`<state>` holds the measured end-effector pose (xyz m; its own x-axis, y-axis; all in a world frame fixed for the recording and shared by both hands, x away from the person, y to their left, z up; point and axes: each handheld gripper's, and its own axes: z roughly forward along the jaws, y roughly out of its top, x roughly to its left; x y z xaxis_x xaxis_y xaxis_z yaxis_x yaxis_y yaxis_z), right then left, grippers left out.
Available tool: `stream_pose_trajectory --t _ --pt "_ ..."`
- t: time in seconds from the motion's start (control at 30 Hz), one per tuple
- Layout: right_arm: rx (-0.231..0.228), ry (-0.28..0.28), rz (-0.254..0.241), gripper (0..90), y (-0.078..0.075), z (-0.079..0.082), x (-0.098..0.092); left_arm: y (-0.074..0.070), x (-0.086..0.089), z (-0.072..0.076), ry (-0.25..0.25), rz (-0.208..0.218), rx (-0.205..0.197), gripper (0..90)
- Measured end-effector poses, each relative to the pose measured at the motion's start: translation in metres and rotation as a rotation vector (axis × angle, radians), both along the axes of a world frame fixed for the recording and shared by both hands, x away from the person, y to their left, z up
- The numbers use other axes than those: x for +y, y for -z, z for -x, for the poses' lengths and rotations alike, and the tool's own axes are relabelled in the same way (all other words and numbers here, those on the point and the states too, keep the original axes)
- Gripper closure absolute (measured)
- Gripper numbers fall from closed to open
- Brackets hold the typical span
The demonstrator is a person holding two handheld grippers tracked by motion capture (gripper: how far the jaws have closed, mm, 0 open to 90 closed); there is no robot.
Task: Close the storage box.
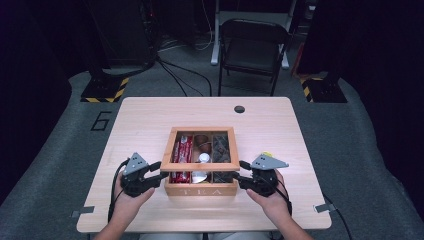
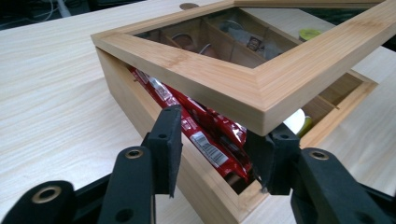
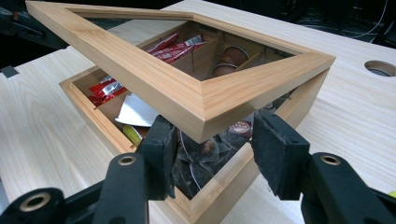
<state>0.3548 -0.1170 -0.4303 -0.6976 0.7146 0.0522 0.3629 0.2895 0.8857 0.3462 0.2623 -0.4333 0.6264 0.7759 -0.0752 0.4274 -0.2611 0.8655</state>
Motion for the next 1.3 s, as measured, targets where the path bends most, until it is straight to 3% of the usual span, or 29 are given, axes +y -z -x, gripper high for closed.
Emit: stream_pose_trajectory --t 0.57,1.0,1.3 --pt "0.037 -0.019 -0.002 50.5 0.014 0.003 0.001 0.013 0.0 0.007 0.009 -0.01 0.015 54.7" --pt "0.07 -0.051 0.044 49.9 0.023 0.004 0.003 0.023 0.002 0.01 0.028 -0.053 0.049 52.9" --pt "0.117 -0.061 0.071 49.4 0.031 0.005 0.005 0.029 -0.003 0.015 0.049 -0.084 0.067 52.2"
